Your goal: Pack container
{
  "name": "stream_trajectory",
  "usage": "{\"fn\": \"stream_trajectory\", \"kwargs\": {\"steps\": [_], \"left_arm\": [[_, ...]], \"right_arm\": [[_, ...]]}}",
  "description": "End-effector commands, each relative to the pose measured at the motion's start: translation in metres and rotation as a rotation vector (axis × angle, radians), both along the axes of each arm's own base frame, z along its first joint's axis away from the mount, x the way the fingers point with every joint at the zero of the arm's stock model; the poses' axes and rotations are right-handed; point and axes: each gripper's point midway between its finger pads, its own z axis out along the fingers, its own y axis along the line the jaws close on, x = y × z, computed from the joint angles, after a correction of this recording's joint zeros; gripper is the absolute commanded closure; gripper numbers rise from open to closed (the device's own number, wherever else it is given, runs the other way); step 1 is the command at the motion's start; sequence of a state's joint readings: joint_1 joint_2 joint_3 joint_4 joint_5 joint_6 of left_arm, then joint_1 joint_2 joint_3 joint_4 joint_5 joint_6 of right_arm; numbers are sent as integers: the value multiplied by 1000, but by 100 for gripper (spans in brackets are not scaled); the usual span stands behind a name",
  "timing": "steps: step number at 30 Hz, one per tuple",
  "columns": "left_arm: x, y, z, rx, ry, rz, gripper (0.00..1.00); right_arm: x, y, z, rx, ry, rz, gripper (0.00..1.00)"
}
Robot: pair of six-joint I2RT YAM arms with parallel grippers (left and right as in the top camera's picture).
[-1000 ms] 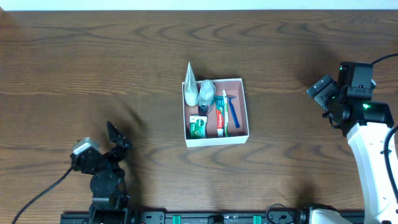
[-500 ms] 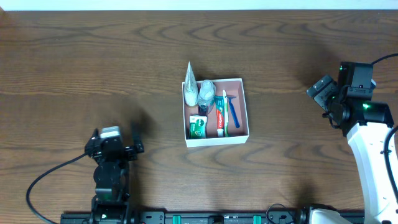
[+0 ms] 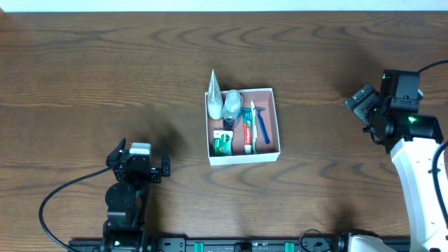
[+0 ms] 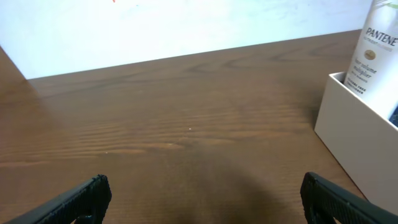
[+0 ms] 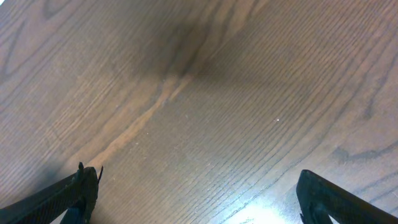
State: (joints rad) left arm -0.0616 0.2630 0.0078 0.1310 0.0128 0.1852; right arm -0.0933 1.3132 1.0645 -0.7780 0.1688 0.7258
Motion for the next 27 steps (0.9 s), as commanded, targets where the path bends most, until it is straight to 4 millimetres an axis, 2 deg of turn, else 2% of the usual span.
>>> {"fn": "stream_trajectory", "kwargs": {"steps": [1,5,13,18,27], "left_arm": [[-1,-1,-5,14,17,-13,2],[-3,-1,-15,16,57,-13,2],[-16,-8,-47,27,194,-44,2],[-14,-8,-38,24,154,-43,2],[-13,-8,1,12,-16,-42,2]], "right_arm": [[-1,-3,4,-12,-8,-3,1],[-1,-3,4,-12,-8,-3,1],[0,-2,4,-12,-8,0,1],[0,-2,4,-12,-7,0,1],[0,-2,4,-12,-8,0,1]]}}
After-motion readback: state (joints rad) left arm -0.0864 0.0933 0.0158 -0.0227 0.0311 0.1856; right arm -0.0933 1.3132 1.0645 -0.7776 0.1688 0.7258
